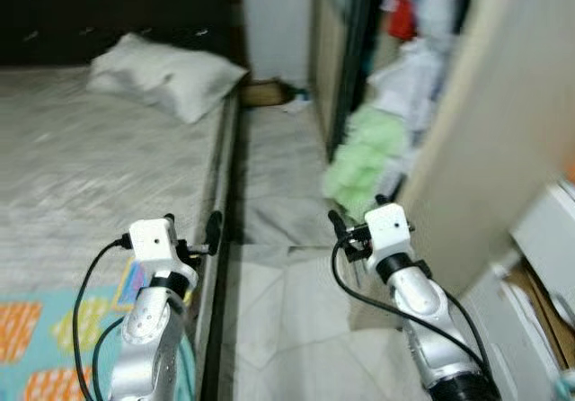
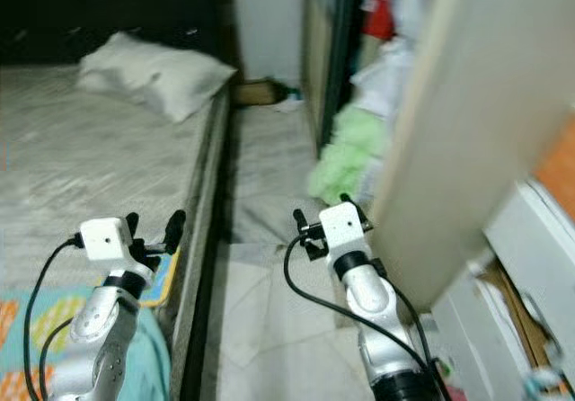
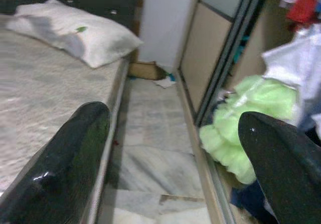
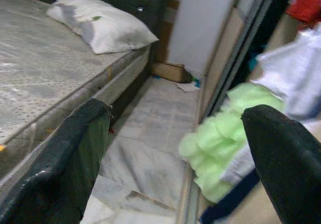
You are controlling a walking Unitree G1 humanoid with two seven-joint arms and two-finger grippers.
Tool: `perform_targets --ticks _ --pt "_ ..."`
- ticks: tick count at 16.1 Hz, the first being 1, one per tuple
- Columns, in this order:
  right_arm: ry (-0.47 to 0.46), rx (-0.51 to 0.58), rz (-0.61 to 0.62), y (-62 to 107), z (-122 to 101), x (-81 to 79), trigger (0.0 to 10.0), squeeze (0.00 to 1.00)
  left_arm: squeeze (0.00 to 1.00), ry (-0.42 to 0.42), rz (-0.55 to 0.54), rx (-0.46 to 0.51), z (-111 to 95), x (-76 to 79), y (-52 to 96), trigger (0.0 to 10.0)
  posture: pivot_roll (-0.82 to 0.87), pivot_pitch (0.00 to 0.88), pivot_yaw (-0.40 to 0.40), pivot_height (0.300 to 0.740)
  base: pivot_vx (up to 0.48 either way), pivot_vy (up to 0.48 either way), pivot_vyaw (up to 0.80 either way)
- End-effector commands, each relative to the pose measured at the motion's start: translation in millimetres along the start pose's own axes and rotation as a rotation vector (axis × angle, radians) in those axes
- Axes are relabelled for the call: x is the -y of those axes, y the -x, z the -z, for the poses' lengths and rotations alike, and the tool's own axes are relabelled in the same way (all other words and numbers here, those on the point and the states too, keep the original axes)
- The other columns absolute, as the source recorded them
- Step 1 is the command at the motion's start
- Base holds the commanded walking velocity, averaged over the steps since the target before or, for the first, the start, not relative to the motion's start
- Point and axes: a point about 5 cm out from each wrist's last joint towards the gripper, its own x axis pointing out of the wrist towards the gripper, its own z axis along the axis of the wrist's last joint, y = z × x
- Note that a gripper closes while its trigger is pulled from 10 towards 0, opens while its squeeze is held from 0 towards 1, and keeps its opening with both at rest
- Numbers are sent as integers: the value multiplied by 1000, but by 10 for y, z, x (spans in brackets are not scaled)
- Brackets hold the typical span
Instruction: Clean up the room
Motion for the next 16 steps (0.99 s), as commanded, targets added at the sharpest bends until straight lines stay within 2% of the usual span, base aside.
perform_targets --ticks 1,11,16 --pt "-5 8 -15 -16 -22 -52 10000 0 0 -11 -6 3 -14 -26 7 10000 -101 41 -33 740 0 0 613" --pt "-6 11 -13 -42 -33 -44 10000 0 0 -15 -6 6 -30 -22 -19 10000 -105 52 -33 740 0 0 593" --pt "-3 15 -16 -57 -42 -41 10000 0 0 -13 -10 8 -35 -24 -36 10000 -107 53 -34 740 0 0 800"
